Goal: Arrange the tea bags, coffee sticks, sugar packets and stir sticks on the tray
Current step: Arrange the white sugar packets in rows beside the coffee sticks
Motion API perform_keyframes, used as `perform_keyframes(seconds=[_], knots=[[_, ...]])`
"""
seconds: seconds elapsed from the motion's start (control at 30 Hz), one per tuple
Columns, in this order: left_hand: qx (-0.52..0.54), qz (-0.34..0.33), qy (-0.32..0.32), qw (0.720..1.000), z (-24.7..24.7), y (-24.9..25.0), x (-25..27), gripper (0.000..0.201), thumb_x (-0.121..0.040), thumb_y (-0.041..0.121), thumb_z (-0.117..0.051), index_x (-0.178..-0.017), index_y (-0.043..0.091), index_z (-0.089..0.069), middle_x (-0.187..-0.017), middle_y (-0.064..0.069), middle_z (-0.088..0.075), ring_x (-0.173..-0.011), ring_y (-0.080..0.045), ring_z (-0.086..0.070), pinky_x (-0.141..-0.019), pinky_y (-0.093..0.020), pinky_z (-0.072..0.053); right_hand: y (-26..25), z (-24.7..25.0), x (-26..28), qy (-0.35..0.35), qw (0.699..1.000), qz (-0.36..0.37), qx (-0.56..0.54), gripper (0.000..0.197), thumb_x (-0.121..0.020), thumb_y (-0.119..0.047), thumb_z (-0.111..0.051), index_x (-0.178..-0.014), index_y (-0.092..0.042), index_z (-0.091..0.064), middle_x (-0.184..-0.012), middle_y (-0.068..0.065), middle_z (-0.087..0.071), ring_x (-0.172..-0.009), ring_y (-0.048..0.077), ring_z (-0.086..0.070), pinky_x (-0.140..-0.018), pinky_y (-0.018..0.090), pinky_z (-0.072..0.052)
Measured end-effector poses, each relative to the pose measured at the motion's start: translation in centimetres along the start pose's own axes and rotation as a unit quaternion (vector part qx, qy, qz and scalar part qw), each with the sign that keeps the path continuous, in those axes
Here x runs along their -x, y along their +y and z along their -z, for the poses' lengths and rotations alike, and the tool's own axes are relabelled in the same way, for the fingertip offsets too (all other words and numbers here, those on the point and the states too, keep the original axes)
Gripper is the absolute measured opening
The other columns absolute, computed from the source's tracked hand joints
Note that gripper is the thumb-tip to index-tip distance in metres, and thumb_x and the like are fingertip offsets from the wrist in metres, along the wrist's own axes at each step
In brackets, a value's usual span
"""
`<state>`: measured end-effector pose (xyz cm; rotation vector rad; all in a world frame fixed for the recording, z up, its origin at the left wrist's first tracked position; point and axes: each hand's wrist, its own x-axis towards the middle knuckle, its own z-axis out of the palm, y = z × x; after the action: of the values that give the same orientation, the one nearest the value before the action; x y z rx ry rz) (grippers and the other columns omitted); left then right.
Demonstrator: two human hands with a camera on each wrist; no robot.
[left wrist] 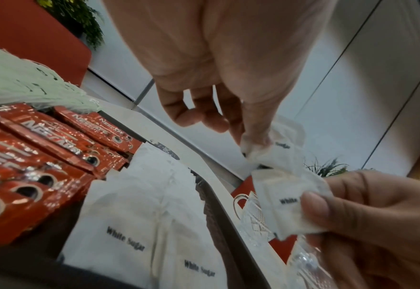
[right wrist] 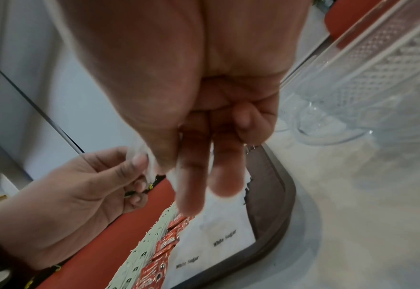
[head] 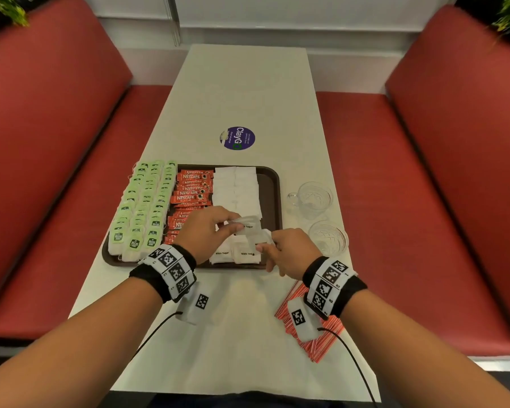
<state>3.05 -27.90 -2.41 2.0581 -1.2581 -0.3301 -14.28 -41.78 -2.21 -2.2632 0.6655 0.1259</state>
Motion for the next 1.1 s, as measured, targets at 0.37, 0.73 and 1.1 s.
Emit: perform_keyframes(seconds=[0.37,0.73,1.1], knots=[[-0.233,0.072,-0.19,0.951,-4.2,-1.0,-0.2,0.034,-0.089,0.048,-0.067,-0.117,0.028,-0.071,-0.106,0.0,-0.072,-0.099,-0.02,-0.065,-0.084,-0.029,-0.049,1.5,1.5,0.6,0.085,0.996,-0.019,0.021,0.041,-0.104,-0.042,-0.038,-0.083,-0.013,-0.059,-0.075,-0.002,-0.073,-0.073,0.019,-0.062,-0.077,0.041,-0.053],[-0.015,0.034,-0.114,0.993,-1.8,0.7,-1.2,0.047,-0.074,0.045,-0.082,-0.114,0.038,-0.06,-0.096,0.017,-0.059,-0.074,-0.004,-0.05,-0.067,-0.024,-0.041,0.2,0.5,0.2,0.051,0.999,0.005,0.001,0.033,-0.107,-0.034,-0.035,-0.091,-0.014,-0.057,-0.076,-0.005,-0.072,-0.073,0.015,-0.065,-0.076,0.04,-0.054],[-0.16,0.141,-0.174,0.961,0.7,-2.9,0.5,0.025,-0.089,0.038,-0.07,-0.11,0.024,-0.071,-0.096,0.008,-0.068,-0.087,-0.011,-0.059,-0.081,-0.028,-0.049,-1.5,0.3,-2.7,0.053,0.997,-0.049,-0.019,0.036,-0.104,-0.01,-0.037,-0.139,-0.005,-0.045,-0.116,0.017,-0.065,-0.103,0.03,-0.062,-0.083,0.028,-0.046]])
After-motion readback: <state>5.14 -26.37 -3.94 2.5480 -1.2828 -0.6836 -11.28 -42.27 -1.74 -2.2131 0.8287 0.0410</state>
